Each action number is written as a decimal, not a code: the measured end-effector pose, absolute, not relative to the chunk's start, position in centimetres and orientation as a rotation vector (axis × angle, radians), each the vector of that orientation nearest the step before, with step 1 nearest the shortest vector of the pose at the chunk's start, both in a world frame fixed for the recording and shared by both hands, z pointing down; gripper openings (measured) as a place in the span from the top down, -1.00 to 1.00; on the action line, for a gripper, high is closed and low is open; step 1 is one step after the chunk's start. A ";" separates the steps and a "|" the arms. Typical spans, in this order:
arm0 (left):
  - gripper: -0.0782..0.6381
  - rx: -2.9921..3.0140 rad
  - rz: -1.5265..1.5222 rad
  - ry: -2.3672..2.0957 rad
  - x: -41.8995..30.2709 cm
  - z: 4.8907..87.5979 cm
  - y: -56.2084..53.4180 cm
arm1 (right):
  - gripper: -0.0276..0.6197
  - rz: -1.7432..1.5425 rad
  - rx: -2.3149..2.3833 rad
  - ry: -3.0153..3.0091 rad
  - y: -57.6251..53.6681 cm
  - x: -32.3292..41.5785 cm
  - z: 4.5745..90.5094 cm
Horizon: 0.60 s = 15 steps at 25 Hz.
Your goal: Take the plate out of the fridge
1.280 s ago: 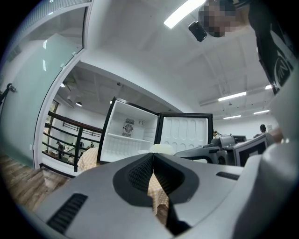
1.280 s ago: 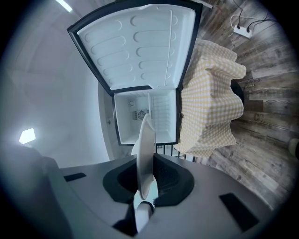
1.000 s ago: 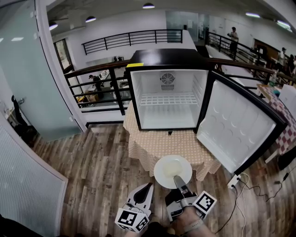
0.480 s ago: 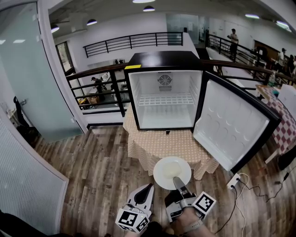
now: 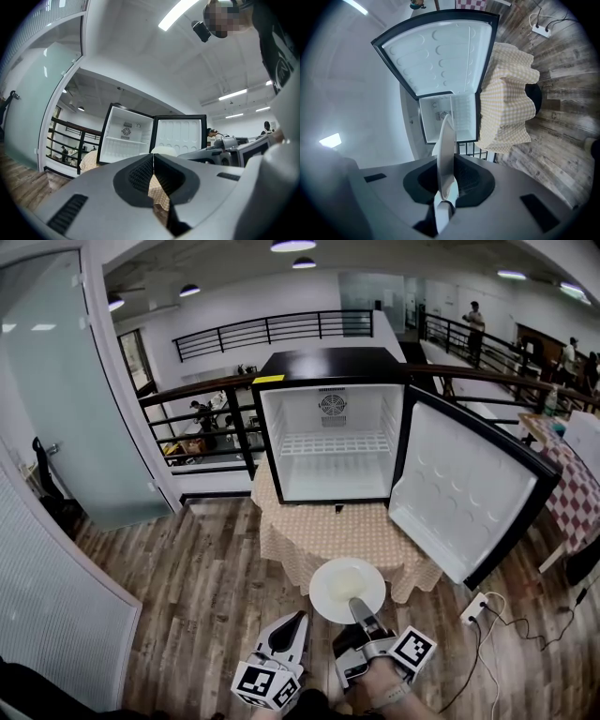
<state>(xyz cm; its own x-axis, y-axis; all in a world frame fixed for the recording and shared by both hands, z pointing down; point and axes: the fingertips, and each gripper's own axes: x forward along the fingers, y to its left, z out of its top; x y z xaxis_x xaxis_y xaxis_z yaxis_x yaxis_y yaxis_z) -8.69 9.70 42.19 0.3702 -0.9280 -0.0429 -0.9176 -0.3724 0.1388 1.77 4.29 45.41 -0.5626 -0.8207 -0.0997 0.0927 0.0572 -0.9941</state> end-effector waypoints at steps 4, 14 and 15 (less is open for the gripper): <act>0.75 2.528 -0.183 -1.700 -8.4 42.2 9.9 | 0.74 -1.606 -0.750 1.621 4.7 2.0 45.7; 0.75 2.534 -0.175 -1.668 -7.8 43.4 8.0 | 0.74 -1.619 -0.743 1.651 3.8 1.6 46.5; 0.75 2.535 -0.170 -1.668 -7.8 43.5 7.6 | 0.74 -1.620 -0.744 1.655 3.5 1.5 46.6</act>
